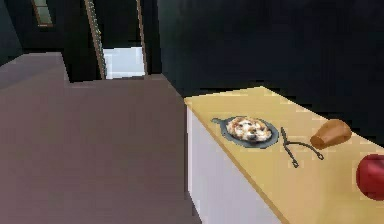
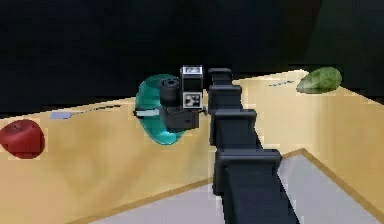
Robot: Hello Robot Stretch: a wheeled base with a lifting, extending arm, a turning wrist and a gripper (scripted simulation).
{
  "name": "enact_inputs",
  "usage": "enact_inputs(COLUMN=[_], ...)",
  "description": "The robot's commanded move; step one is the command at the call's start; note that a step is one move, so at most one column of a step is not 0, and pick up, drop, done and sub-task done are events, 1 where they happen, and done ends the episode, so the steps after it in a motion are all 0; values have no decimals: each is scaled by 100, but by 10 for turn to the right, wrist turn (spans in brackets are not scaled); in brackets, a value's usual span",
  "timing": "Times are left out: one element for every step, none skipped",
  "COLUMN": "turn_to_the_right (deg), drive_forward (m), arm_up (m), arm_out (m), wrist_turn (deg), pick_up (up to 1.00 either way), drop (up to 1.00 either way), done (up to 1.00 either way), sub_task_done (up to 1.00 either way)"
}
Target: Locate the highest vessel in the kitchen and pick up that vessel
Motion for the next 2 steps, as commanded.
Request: enact_inputs(turn_to_the_right=[0,0], drive_forward=[0,0], arm_up=[0,0], arm_out=[0,0], wrist_turn=[0,0], pick_up=[100,0], drop=[0,0], done=[0,100], sub_task_done=[0,0])
